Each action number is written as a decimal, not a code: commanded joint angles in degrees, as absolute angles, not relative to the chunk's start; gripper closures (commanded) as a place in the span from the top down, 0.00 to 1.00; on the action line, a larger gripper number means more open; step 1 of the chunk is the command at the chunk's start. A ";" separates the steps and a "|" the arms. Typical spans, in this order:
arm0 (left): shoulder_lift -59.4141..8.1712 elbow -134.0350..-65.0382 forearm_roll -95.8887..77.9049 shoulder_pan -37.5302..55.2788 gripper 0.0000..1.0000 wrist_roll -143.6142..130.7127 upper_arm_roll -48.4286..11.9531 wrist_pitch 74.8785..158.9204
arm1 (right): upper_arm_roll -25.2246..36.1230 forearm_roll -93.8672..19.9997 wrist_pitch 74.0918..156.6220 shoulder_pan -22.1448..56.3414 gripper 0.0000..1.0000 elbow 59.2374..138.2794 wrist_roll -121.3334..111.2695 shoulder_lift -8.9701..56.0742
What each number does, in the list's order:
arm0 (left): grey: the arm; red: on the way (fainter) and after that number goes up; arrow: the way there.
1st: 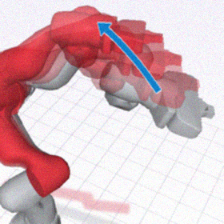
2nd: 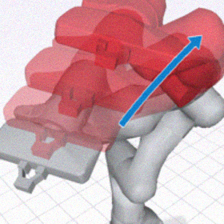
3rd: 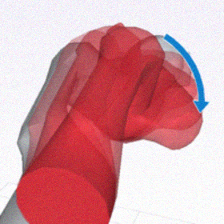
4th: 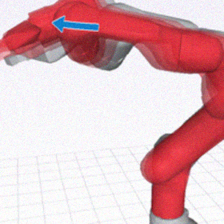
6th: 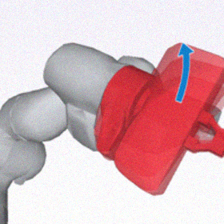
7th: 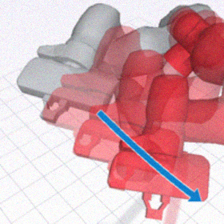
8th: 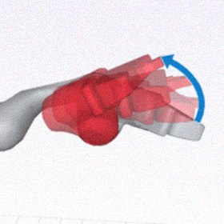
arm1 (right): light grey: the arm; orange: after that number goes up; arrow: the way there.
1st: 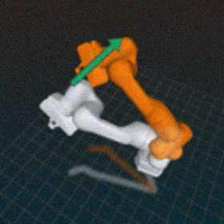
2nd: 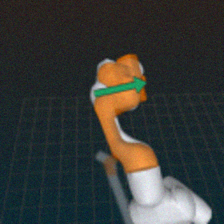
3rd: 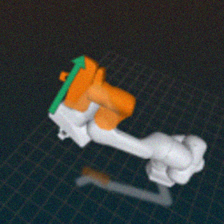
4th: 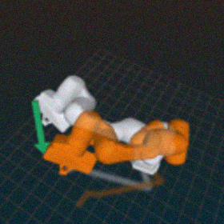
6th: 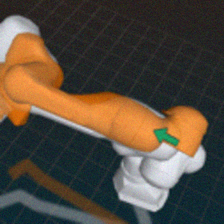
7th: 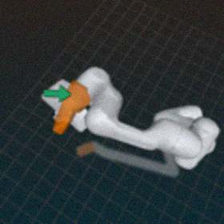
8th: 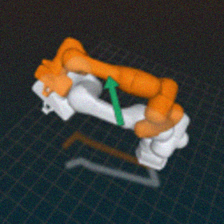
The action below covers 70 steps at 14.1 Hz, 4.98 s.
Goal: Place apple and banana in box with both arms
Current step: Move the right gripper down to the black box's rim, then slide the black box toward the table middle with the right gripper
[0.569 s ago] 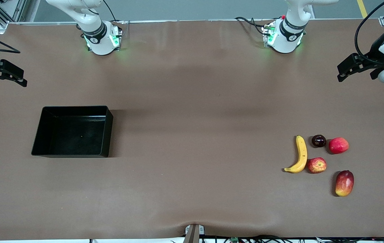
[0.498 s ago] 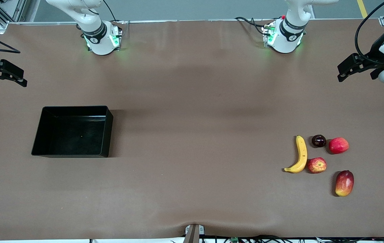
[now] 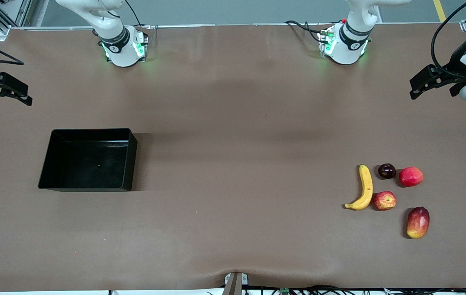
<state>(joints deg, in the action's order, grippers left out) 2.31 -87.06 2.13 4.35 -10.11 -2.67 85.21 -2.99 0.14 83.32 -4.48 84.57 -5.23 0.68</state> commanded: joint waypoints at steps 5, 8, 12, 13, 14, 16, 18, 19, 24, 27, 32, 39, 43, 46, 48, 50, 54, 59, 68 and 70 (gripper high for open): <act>2.20 -85.34 1.93 4.13 1.00 -10.46 -2.99 84.02 | -3.08 0.71 83.85 -7.90 1.00 82.44 -5.71 5.97; 2.20 -85.52 2.11 4.31 1.00 -10.46 -3.08 84.02 | -3.08 1.05 84.98 -8.52 1.00 82.44 -5.89 9.48; 2.29 -85.60 2.11 4.04 1.00 -10.46 -2.99 83.94 | -3.08 1.15 89.99 -10.79 1.00 82.88 -5.89 15.36; 2.29 -85.61 2.20 3.96 1.00 -10.46 -2.73 83.94 | -3.08 0.79 90.70 -12.03 1.00 82.97 -6.67 17.56; 2.29 -85.61 2.11 3.96 1.00 -10.46 -2.55 83.94 | -3.08 0.88 90.96 -12.82 1.00 82.97 -7.55 19.32; 2.11 -85.61 2.20 4.04 1.00 -10.55 -2.64 83.94 | -3.08 1.40 94.81 -14.40 1.00 84.71 -7.73 20.65; 2.20 -85.61 2.20 4.04 1.00 -10.55 -2.64 83.94 | -2.99 1.49 99.90 -16.17 1.00 88.31 -9.91 21.53; 2.20 -85.69 2.11 3.96 1.00 -10.63 -2.55 83.94 | -2.99 1.49 103.24 -17.65 1.00 90.24 -13.32 22.14; 2.11 -85.52 2.11 2.72 1.00 -10.55 -2.72 84.02 | -2.99 1.41 112.05 -20.74 1.00 97.02 -17.93 24.52; 2.11 -85.52 2.11 2.90 1.00 -10.63 -2.99 84.02 | -3.08 1.41 115.92 -20.92 1.00 101.85 -18.02 24.96; 0.71 -85.34 1.24 3.52 1.00 -11.42 -3.16 84.55 | -3.08 1.32 119.88 -23.02 0.84 102.83 -24.17 27.59; -0.35 -85.61 1.41 3.51 1.00 -12.13 -3.16 84.73 | -3.34 0.53 124.45 -23.56 0.05 107.23 -24.17 27.69; -1.66 -84.99 1.41 4.48 1.00 -14.67 -3.60 84.90 | -3.78 0.53 120.61 -23.03 0.00 106.27 -24.08 26.29; -3.34 -84.02 1.84 4.48 1.00 -17.22 -4.57 87.53 | -5.27 -3.40 111.12 -22.15 0.00 100.57 -23.56 25.31; -3.34 -84.46 1.67 4.40 1.00 -17.14 -4.66 87.98 | -5.27 -6.94 106.71 -21.19 0.00 97.22 -23.99 25.31; -2.99 -84.64 1.49 3.87 1.00 -16.35 -4.66 87.19 | -5.54 -8.08 105.48 -19.43 0.00 96.59 -23.38 25.31; -2.81 -84.20 2.11 4.31 1.00 -17.23 -4.75 86.40 | -5.62 -14.14 105.29 -12.68 0.00 96.59 -16.29 25.31; -3.34 -84.20 2.11 4.48 1.00 -16.87 -6.06 87.62 | -5.54 -15.29 105.99 1.12 0.00 92.04 1.03 25.84; -4.66 -85.25 1.49 6.06 1.00 -15.82 -7.47 91.05 | -5.54 -15.21 117.16 20.90 0.00 83.34 20.56 36.54; -4.66 -84.90 1.49 6.06 1.00 -16.08 -7.47 91.14 | -5.45 -14.94 117.51 23.80 0.00 81.04 23.45 39.19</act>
